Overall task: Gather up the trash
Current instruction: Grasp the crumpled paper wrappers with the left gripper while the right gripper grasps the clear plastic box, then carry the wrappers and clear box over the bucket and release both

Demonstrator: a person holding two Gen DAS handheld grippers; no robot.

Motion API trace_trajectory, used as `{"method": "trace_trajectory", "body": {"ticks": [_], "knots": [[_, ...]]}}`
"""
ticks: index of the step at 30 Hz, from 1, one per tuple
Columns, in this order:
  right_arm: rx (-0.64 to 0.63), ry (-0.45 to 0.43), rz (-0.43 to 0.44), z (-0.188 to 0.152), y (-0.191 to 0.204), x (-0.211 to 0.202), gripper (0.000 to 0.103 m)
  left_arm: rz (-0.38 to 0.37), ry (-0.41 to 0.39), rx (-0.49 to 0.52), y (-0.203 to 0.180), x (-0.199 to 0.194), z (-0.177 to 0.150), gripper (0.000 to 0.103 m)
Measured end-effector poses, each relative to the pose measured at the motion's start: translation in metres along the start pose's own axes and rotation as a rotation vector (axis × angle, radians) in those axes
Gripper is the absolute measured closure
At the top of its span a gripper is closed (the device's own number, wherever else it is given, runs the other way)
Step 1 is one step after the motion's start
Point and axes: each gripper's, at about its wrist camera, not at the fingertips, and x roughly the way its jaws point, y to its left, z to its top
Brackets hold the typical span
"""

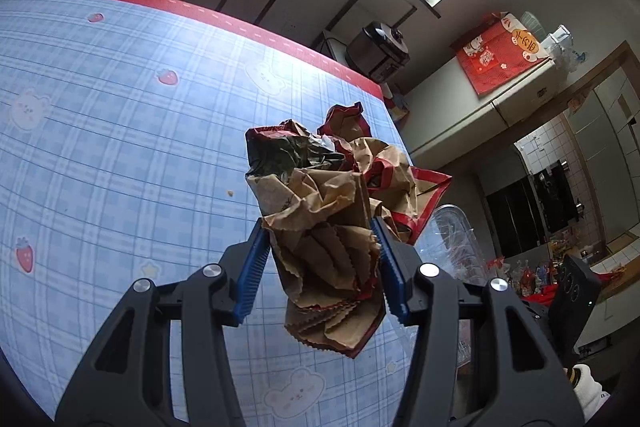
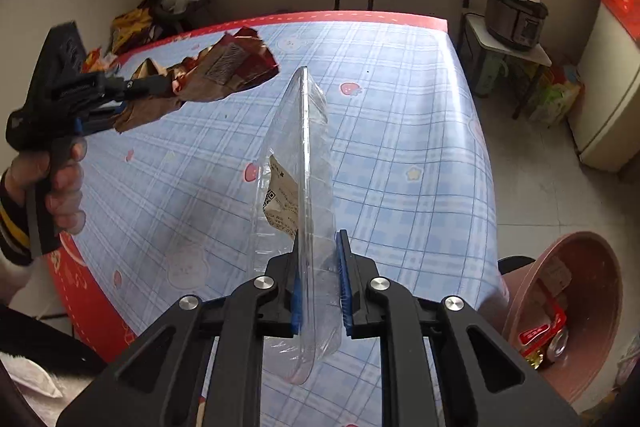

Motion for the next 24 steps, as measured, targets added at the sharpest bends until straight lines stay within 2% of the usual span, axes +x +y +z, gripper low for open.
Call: {"method": "trace_trajectory", "body": {"ticks": [6, 10, 16, 24], "knots": [[0.203, -0.147, 0.075, -0.030, -0.018, -0.033, 0.087, 0.052, -0.098, 0.010, -0.001, -0.063, -0.025, 0.050], [0.241, -0.198, 0.061, -0.048, -0.031, -0.057, 0.087, 0.080, -0.132, 0.031, -0.015, -0.089, -0.038, 0.050], [0.305, -0.292, -0.019, -0.069, -0.071, -0.106, 0.087, 0.067, -0.161, 0.069, -0.047, -0.106, -0.048, 0.050], [0.405, -0.343, -0.217, -0.106, -0.148, -0.161, 0.087, 0.015, -0.154, 0.130, -0.104, -0.099, -0.062, 0.050]]}}
